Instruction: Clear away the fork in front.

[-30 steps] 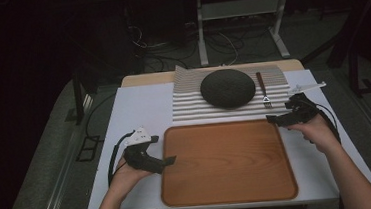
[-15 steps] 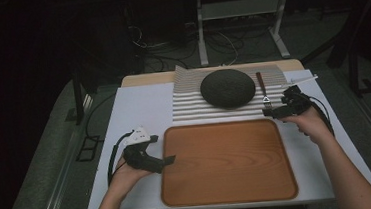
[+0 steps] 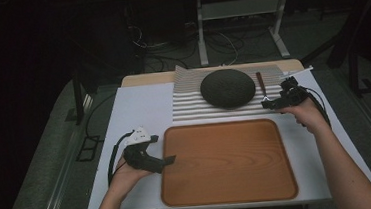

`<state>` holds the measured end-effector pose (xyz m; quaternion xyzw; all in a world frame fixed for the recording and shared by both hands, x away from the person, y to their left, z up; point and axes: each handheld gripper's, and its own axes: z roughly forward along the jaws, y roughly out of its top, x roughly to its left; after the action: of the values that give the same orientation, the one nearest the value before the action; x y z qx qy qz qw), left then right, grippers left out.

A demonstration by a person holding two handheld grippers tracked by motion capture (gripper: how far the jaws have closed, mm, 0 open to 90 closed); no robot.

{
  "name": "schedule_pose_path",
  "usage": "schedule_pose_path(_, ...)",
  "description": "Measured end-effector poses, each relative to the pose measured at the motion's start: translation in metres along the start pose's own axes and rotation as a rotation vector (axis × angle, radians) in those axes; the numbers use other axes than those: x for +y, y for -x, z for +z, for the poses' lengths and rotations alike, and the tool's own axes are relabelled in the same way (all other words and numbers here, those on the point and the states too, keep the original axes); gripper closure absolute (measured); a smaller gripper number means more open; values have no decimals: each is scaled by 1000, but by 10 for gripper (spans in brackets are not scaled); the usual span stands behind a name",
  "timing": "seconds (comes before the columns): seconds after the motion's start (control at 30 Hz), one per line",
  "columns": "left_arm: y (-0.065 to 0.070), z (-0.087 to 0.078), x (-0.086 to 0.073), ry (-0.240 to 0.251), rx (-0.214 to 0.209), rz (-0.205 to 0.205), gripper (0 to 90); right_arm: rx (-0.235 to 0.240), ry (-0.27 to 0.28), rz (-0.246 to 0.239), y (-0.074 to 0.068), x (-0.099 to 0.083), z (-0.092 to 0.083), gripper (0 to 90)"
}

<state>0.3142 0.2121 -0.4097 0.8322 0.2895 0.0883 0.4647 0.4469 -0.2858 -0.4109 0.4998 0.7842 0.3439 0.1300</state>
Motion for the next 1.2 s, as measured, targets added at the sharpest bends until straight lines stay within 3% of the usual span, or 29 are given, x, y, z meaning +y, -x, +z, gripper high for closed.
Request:
schedule_pose_path(0.37, 1, 0, 0, 3, -3, 2, 0, -45, -64, 30, 10, 18, 13, 167)
schedule_pose_path(0.8, 0, 0, 0, 6, -4, -4, 0, -66, -121, 66, 26, 35, 32, 322)
schedule_pose_path(1.2, -1, 1, 0, 0, -5, -10, 0, -104, -201, 50, 38, 62, 57, 473)
